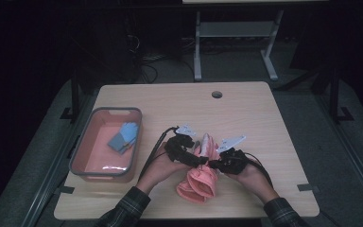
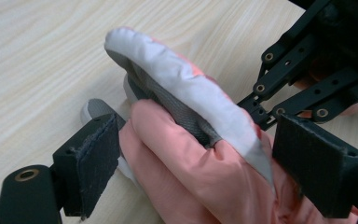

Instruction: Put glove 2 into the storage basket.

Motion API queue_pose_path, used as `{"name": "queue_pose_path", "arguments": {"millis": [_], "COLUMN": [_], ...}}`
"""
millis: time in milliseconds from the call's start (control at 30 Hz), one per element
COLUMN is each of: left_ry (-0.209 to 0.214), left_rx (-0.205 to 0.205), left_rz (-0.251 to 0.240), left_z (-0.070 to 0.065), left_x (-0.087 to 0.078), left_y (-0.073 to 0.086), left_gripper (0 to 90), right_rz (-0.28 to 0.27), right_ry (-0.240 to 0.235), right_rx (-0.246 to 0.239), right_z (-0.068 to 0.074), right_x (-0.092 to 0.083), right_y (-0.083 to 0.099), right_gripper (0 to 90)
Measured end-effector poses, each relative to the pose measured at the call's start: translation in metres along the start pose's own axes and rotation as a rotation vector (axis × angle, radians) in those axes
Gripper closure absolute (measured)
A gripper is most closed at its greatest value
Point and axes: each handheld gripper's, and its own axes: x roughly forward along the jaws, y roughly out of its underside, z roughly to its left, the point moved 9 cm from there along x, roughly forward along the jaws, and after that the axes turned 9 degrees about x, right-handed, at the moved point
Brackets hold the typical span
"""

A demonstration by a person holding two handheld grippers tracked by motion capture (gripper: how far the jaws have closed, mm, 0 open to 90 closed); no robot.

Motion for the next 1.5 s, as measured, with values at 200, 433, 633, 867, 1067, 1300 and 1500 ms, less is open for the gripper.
{"name": "queue_pose_path", "arguments": {"millis": [200,433,633,867,1067,1300,1500], "left_ry": [0.031,0.110,0.138,0.137,0.169,0.281,0.320], "left_rx": [-0.059,-0.112,-0.144,-0.177,-0.186,-0.198,-0.221], "left_rz": [0.013,0.013,0.004,0.038,0.037,0.017,0.004], "left_z": [0.005,0.008,0.008,0.010,0.005,-0.001,-0.001], "left_x": [0.007,0.019,0.025,0.024,0.028,0.029,0.028], "left_y": [0.015,0.030,0.035,0.041,0.039,0.039,0.040], "left_gripper": [12.9,12.6,12.6,12.9,13.5,28.4,39.9], "right_rz": [0.004,0.013,0.014,0.016,0.016,0.023,0.014], "right_ry": [0.006,0.014,0.014,0.016,0.013,0.009,0.000], "right_rx": [-0.004,-0.007,-0.013,-0.017,-0.017,-0.016,-0.013], "right_z": [0.000,0.001,0.000,0.001,0.001,0.000,0.001], "right_x": [0.001,0.002,0.003,0.003,0.004,0.004,0.005], "right_y": [0.001,0.002,0.002,0.002,0.002,0.003,0.003], "right_gripper": [90.0,90.0,90.0,90.0,90.0,90.0,90.0]}}
